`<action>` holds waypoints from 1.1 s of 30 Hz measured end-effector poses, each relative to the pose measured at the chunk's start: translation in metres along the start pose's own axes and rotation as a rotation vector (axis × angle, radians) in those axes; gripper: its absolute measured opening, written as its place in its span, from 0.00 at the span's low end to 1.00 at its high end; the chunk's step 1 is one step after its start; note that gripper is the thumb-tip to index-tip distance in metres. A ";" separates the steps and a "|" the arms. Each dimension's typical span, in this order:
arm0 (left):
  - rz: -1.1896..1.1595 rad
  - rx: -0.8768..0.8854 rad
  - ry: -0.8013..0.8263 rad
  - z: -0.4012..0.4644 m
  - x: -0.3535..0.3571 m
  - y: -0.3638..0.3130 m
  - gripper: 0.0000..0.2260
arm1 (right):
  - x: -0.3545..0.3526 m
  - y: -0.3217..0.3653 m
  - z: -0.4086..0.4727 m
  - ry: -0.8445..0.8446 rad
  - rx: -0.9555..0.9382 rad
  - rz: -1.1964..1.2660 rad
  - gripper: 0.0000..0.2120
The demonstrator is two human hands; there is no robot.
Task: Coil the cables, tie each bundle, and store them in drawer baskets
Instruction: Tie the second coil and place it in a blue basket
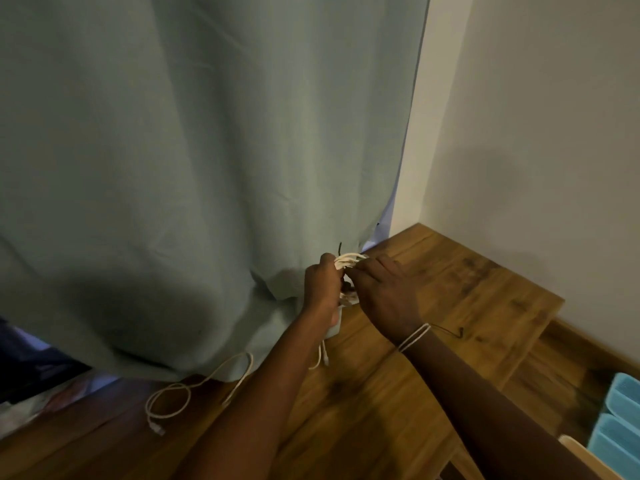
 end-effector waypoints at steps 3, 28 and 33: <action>-0.054 -0.065 0.060 -0.006 0.009 0.006 0.14 | -0.014 -0.003 -0.002 -0.094 -0.024 0.026 0.11; 0.434 0.661 0.228 -0.037 0.110 -0.043 0.09 | 0.023 -0.146 -0.007 0.015 0.845 1.404 0.21; 0.473 0.708 0.318 -0.040 0.120 -0.039 0.09 | 0.028 -0.147 -0.012 0.042 0.865 1.491 0.15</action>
Point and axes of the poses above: each hand's wrist, its own z-axis towards the middle knuckle, its own x-axis out of the palm, y = z × x, the point moved 10 cm from there along z, towards the middle knuckle, and after that the axes turned 15 degrees about -z, right-handed, at the moved point
